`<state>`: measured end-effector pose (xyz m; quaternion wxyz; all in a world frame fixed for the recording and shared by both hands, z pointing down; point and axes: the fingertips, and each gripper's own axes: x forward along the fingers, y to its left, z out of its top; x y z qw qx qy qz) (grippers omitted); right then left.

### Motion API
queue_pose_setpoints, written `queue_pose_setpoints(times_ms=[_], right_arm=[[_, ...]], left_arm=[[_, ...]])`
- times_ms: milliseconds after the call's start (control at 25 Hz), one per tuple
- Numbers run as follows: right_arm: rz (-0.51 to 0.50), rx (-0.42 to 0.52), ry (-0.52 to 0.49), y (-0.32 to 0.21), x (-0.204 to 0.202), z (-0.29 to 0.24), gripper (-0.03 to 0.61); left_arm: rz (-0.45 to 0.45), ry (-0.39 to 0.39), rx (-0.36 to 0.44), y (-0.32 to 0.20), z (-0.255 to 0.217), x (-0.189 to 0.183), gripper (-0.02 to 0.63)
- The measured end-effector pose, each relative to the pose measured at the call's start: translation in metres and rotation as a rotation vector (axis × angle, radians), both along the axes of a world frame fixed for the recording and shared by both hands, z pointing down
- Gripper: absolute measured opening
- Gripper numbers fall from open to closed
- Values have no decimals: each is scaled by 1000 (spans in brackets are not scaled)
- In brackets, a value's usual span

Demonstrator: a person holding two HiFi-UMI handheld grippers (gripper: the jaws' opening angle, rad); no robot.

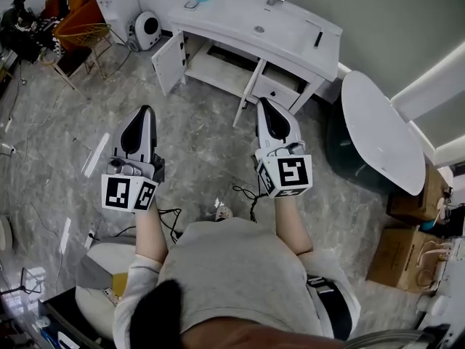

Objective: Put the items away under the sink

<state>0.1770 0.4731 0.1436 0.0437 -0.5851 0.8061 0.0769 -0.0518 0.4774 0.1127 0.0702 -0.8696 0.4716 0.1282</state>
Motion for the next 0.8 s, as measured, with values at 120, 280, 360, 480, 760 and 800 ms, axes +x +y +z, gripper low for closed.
queue_pose_setpoints(times_ms=[120, 280, 360, 480, 760, 800], right_arm=[[-14, 3, -4, -12, 9, 0, 12], [-36, 3, -4, -28, 17, 1, 11], [-41, 7, -2, -36, 20, 0, 12], [-43, 10, -1, -48, 26, 1, 12], [-33, 6, -10, -93, 27, 4, 12], [-30, 7, -9, -102, 25, 4, 11]], left_arm=[[-5, 3, 10, -9, -2, 11, 8], [-16, 13, 9, -19, 0, 21, 8], [-23, 12, 0, -26, 2, 24, 8], [-29, 5, -7, -38, 4, 29, 8], [-5, 1, -9, -86, 8, 32, 8], [-2, 2, -10, -95, 8, 31, 8]])
